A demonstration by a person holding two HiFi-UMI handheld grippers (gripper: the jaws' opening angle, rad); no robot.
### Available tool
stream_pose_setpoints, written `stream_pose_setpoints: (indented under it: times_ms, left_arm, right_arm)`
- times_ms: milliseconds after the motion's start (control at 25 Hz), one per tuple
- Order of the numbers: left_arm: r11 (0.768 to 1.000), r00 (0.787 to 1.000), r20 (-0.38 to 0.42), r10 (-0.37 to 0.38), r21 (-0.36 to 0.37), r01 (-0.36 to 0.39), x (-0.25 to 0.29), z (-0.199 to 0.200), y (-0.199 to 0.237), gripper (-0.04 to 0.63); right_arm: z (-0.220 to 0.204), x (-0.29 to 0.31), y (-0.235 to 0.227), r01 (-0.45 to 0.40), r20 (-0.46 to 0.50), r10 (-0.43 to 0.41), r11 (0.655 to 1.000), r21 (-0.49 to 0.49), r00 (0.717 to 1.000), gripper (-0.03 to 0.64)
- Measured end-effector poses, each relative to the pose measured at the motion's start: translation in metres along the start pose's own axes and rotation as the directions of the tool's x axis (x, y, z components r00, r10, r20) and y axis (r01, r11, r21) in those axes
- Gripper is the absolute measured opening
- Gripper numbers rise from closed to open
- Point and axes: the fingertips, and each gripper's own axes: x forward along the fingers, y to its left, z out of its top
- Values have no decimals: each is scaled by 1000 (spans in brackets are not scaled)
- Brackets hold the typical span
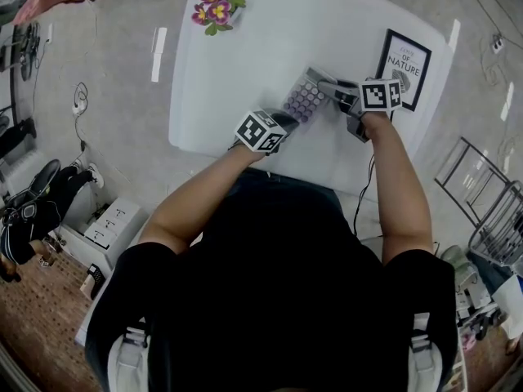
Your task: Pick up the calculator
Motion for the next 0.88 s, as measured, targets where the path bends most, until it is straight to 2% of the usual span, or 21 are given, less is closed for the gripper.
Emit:
stream_pose_setpoints:
  times_ms: [440,880]
  left_arm:
    - [1000,1000,16,-26,-9,26,-3,2,-3,18]
    - [998,998,-12,-54,44,55,-4,-1,-7,18]
  right_arm:
    - [3,-5,12,17,51,-16,1000,-20,999,114]
    - [2,-26,19,82,134,-74,995,-53,988,114]
